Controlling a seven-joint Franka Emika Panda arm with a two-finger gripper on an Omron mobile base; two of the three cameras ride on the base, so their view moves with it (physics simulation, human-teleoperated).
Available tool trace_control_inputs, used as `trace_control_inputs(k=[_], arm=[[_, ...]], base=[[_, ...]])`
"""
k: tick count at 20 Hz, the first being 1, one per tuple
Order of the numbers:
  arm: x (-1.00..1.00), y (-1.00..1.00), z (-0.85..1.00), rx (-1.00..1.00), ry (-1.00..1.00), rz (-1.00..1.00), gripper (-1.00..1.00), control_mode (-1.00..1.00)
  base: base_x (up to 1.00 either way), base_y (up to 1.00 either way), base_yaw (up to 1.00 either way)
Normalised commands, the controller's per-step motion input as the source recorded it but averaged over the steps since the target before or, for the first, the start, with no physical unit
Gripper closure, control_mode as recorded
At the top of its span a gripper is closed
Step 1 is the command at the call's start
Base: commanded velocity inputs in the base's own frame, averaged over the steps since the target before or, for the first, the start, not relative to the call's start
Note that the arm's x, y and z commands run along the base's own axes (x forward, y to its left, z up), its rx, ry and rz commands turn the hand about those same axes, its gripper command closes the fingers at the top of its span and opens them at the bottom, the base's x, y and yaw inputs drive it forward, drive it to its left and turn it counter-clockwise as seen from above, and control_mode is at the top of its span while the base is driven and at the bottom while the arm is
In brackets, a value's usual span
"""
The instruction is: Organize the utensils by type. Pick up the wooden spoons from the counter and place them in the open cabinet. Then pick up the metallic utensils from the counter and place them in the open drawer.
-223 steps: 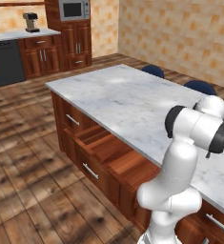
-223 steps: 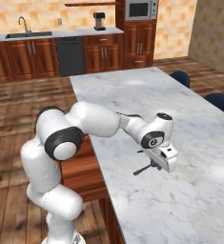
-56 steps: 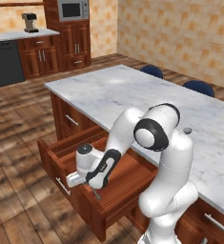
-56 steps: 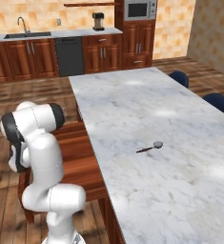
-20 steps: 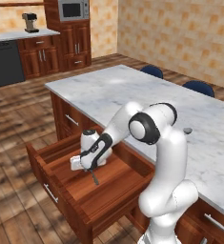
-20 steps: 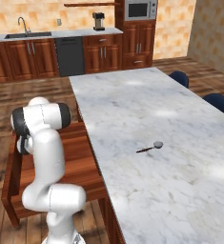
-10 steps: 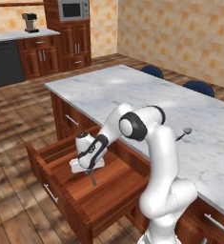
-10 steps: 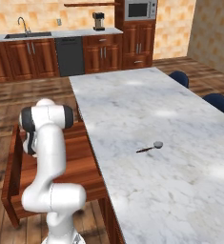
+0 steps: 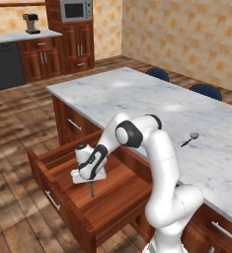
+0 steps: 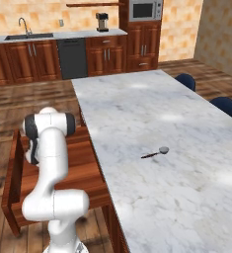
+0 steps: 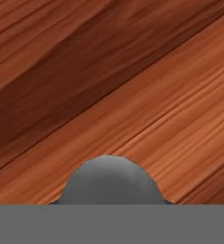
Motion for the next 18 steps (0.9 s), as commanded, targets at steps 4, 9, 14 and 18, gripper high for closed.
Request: trace_control_inputs(k=[4,9,14,18], arm=[[0.20,-0.01,-0.28,0.00,0.00,-0.09,1.00,-1.00],[0.20,0.00,-0.22,0.00,0.02,-0.09,-1.00,-1.00],[0.19,0.00,-0.19,0.00,0.05,-0.06,-1.00,-1.00],[0.16,-0.01,0.12,0.00,0.03,-0.01,-1.00,-1.00]], base=[[0.00,0.00,0.00],[0.00,0.00,0.00],[0.00,0.00,0.00],[0.00,0.00,0.00]])
